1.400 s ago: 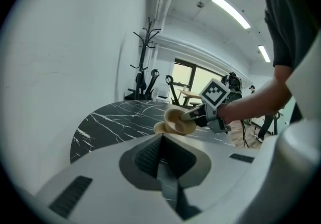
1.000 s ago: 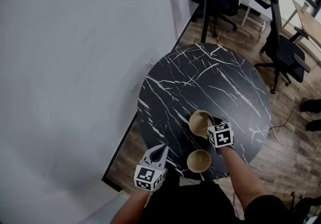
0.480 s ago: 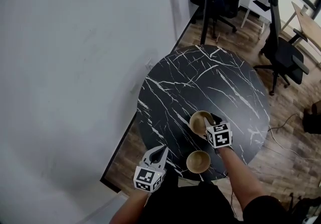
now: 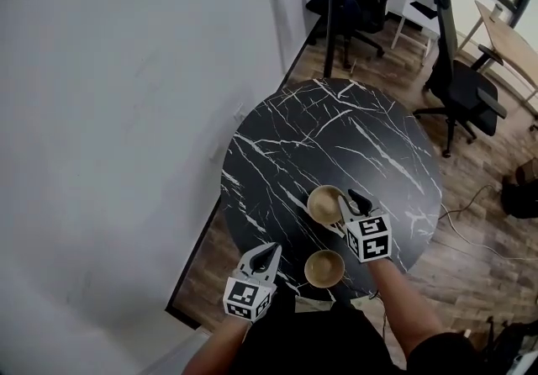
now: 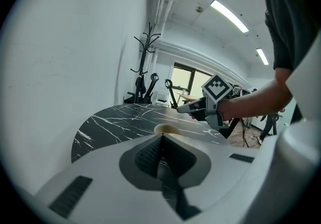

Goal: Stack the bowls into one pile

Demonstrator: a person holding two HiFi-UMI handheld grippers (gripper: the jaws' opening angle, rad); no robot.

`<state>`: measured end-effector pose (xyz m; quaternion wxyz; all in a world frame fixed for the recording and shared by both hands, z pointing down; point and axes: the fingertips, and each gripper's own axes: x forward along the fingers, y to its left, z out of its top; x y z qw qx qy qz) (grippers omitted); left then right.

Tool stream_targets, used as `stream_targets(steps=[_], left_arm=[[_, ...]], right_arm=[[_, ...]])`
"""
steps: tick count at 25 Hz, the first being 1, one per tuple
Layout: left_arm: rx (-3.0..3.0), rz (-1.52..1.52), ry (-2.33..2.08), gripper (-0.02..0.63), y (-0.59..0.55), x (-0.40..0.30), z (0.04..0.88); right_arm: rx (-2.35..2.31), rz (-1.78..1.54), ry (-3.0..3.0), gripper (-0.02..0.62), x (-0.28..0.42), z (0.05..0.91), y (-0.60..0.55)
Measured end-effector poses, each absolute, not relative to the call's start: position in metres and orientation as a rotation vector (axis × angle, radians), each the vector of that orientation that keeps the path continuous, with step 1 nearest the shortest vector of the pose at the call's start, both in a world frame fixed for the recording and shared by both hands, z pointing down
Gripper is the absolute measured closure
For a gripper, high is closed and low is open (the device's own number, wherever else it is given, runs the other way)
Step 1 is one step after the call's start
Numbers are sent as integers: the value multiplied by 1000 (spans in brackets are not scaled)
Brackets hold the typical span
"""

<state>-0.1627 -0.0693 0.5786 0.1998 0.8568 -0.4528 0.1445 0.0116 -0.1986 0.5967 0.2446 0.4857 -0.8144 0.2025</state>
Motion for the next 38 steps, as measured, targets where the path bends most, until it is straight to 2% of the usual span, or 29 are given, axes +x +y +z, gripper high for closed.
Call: stream_targets(steps=[4, 8, 20, 38], left_arm=[[2421, 386, -1254, 592, -70, -149, 572], [2440, 392, -1228, 592, -68, -137, 570], [2451, 428, -1191, 592, -69, -113, 578], [2428, 429, -1228, 592, -50, -129, 585]], right_arm=[[1366, 495, -2281, 509, 19, 573, -180], [1406, 326, -2360, 586, 23, 547, -157], [1367, 236, -2405, 588, 28, 542, -100], [1299, 418, -2344, 588, 22, 590, -60]])
